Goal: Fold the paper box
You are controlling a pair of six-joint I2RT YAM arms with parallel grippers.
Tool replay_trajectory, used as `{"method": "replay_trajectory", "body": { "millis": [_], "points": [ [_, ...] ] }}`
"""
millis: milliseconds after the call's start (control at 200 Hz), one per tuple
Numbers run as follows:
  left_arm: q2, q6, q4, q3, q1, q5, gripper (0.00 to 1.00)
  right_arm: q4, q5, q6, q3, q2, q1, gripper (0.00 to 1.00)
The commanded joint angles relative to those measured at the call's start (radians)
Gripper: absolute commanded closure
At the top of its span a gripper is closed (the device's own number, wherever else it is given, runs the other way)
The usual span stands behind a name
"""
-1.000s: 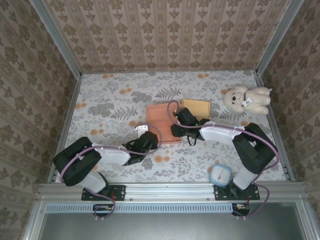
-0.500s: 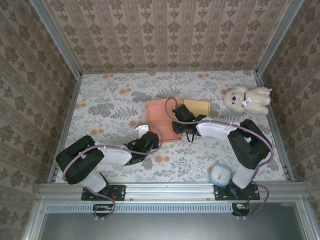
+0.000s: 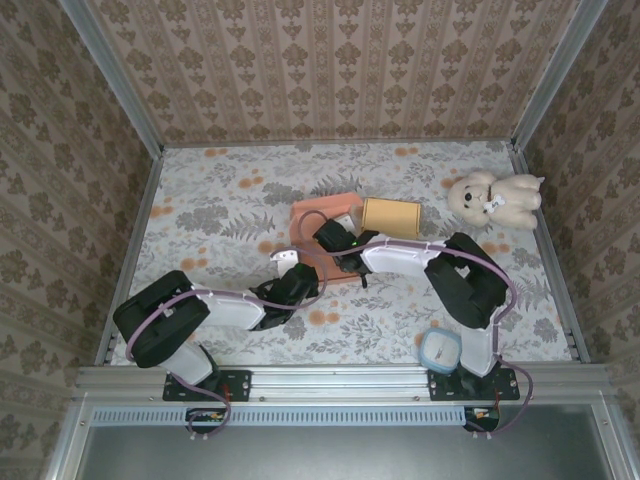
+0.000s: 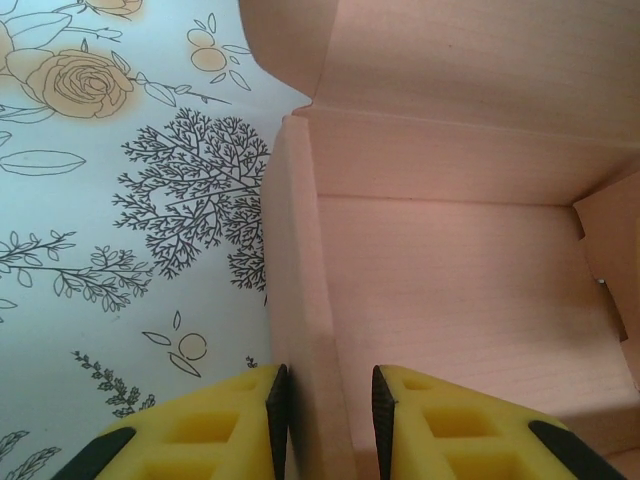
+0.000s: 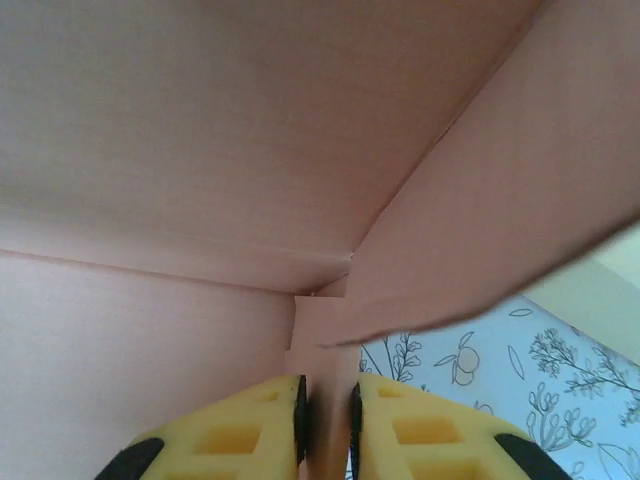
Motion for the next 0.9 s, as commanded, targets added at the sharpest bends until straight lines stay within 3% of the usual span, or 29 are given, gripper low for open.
{"method": "replay_trajectory", "body": {
  "millis": [0, 145, 290, 895],
  "points": [
    [0.019, -0.015, -0.024, 0.005, -0.015, 0.014, 0.7, -0.187, 0.027, -0.009, -0.001, 0.084, 0.009, 0.78],
    [0.017, -0.024, -0.022, -0.001, -0.016, 0.007, 0.7, -0.227, 0.06, -0.015, 0.024, 0.114, 0.014, 0.79],
    [0.014, -0.044, -0.014, -0.014, -0.018, -0.009, 0.7, -0.306, 0.183, -0.005, 0.069, 0.166, 0.029, 0.84],
    [0.036, -0.052, -0.016, 0.0, -0.021, -0.007, 0.7, -0.321, 0.255, 0.029, 0.095, 0.293, 0.062, 0.81]
  ]
}}
